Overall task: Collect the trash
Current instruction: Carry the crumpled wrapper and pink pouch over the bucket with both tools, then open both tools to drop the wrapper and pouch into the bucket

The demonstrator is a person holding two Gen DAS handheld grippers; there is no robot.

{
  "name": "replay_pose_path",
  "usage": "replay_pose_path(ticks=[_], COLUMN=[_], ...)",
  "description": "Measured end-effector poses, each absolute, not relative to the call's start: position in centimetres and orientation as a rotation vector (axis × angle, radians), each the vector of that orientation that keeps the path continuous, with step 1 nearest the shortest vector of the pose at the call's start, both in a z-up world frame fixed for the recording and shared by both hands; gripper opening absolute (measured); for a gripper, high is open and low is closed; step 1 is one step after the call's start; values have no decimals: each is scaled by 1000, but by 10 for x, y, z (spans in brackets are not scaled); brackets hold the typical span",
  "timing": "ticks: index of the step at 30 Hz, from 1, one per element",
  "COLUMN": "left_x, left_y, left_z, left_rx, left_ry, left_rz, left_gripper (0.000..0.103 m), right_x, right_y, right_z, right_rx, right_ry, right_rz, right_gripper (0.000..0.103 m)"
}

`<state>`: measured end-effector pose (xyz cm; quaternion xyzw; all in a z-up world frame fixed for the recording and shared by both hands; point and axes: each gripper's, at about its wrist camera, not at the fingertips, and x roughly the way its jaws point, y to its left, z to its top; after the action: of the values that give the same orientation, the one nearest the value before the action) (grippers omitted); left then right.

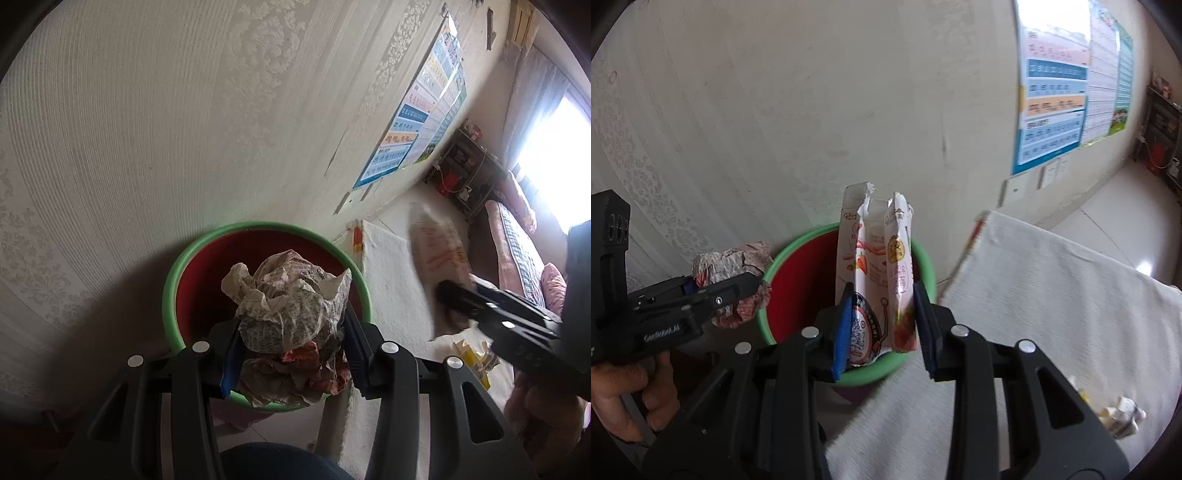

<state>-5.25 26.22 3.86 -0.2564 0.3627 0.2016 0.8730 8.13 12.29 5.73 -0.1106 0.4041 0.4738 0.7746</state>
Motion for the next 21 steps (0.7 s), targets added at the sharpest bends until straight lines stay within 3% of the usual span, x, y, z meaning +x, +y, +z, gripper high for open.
replay_pose_path(ticks=[17,19,20,21], left_x=[-43,-44,-43,-43], left_y=[285,287,288,289], left_z=[44,43,43,43], left_rx=[-583,-586,-590,-596], left_ry=[740,748,752,747], left_rz=[414,427,438,443], left_gripper=[48,59,70,74], right_x=[79,79,79,79], right_y=[163,167,168,168], right_z=[38,37,36,36], right_rx=[-293,-289,-290,-290], right_ry=[908,913,912,910], right_rz=[1051,1058,1055,1049], right_gripper=[32,41,46,61])
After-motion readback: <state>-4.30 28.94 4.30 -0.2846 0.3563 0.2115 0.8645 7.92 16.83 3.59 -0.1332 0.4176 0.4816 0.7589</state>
